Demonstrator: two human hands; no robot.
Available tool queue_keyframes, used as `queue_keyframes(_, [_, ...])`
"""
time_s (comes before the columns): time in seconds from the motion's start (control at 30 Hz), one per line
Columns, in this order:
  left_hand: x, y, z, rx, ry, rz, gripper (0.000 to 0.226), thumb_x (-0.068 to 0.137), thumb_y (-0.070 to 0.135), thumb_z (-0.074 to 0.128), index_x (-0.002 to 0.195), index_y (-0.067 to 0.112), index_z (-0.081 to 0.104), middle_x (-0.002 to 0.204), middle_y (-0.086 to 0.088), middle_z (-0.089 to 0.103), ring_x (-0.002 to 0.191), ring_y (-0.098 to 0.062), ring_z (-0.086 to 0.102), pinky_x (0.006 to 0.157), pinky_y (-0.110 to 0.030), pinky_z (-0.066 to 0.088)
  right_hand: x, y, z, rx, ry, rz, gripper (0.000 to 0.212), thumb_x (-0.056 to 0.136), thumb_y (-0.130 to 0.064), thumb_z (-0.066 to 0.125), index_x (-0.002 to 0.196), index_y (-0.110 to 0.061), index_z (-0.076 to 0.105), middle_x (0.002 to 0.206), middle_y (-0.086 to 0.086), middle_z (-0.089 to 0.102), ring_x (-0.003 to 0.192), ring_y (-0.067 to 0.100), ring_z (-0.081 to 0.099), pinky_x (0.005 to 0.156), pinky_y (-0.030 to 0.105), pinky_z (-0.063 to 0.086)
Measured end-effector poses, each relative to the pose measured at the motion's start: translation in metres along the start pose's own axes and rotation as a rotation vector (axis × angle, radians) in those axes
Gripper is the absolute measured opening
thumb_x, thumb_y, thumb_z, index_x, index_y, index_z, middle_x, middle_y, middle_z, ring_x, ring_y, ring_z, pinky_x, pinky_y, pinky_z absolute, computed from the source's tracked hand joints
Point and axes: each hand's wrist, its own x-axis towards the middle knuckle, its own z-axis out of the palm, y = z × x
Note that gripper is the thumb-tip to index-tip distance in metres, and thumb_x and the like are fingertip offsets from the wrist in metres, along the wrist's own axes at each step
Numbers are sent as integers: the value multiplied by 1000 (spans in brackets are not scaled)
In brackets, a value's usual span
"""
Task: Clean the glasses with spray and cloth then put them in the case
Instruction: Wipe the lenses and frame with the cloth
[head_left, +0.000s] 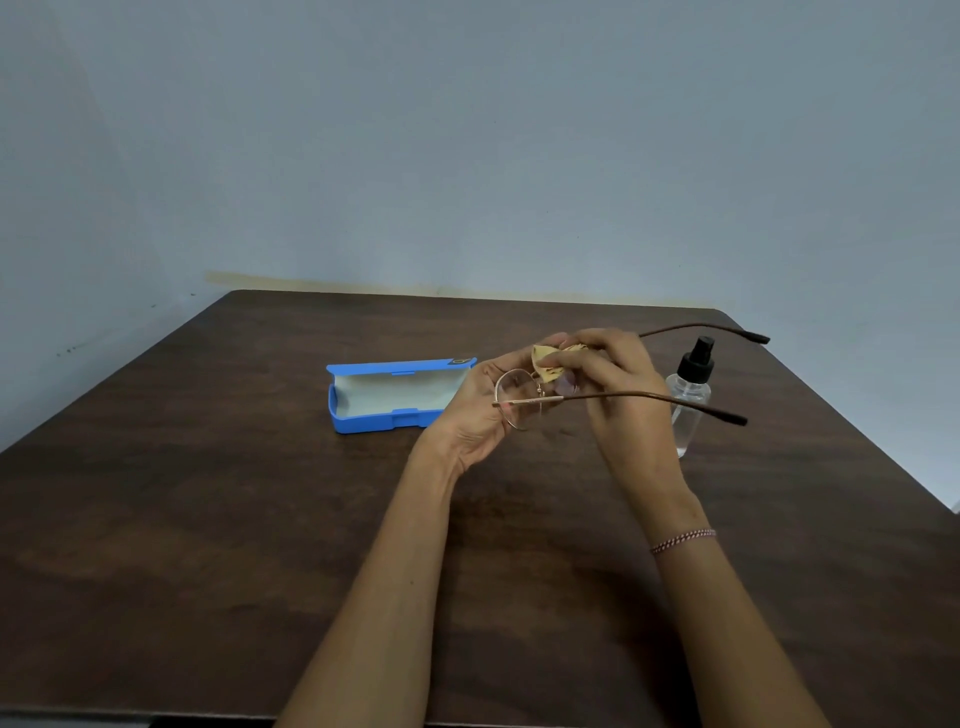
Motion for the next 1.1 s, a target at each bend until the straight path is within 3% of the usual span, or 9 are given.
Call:
queue_keyframes(0.17, [0,-2,0,-29,-10,4,44,82,-7,60,122,11,58,107,-4,69,98,-17,65,92,-32,52,-2,3,2,-104,4,88,38,76,13,59,106,-7,69,101,9,61,96,20,53,85,10,37])
queue_keyframes(0.27, [1,1,-1,-118,25,52,48,68,-2,74,113,12,65,107,-8,70,100,-20,66,87,-30,54,-1,0,4,-143,-30,60,30,78,9,63,104,-5,69,99,8,64,92,23,58,81,19,43])
queue_keyframes(0.4, [4,2,-9,-116,108,74,33,83,-11,56,113,3,58,120,-18,62,103,-23,64,81,-28,54,-1,-3,2,-74,-53,11,30,78,9,64,103,-6,70,98,5,65,94,21,60,81,27,49])
queue_keyframes(0.47, [4,0,-9,-98,97,63,32,80,-10,58,110,0,59,127,-20,57,103,-22,64,79,-27,54,-1,-3,2,-52,-35,-12,32,79,9,63,107,-5,68,100,7,64,96,19,57,85,23,46])
queue_keyframes(0.57, [4,-2,-2,-80,53,26,48,73,-3,64,120,8,60,110,-8,66,97,-18,64,81,-28,55,-1,0,6,-95,-8,20,35,78,11,62,111,-2,66,102,10,62,95,21,55,88,14,38])
queue_keyframes(0.63, [4,-2,0,-77,56,36,47,77,-8,60,121,7,58,106,-7,68,96,-19,64,85,-29,55,-1,2,8,-124,0,67,34,77,12,62,109,0,66,100,12,62,93,26,57,85,16,39])
queue_keyframes(0.8, [4,1,-4,-111,115,89,42,71,-2,63,111,10,63,107,-10,68,101,-23,65,87,-31,54,-2,-3,6,-87,-24,48,28,77,9,63,102,-3,68,96,8,63,88,24,60,74,29,51])
queue_keyframes(1.0, [3,-1,-4,-118,69,81,48,70,-2,73,115,9,62,107,-6,70,99,-19,66,81,-27,54,-2,-6,7,-86,-21,44,30,79,10,62,106,-2,67,100,9,62,94,23,59,82,20,45])
queue_keyframes(1.1, [5,-2,-3,-101,81,68,46,71,-5,63,116,8,61,108,-8,69,97,-21,66,80,-28,54,-1,-3,7,-109,-4,123,28,80,8,61,106,-2,68,100,9,62,92,24,59,78,24,48])
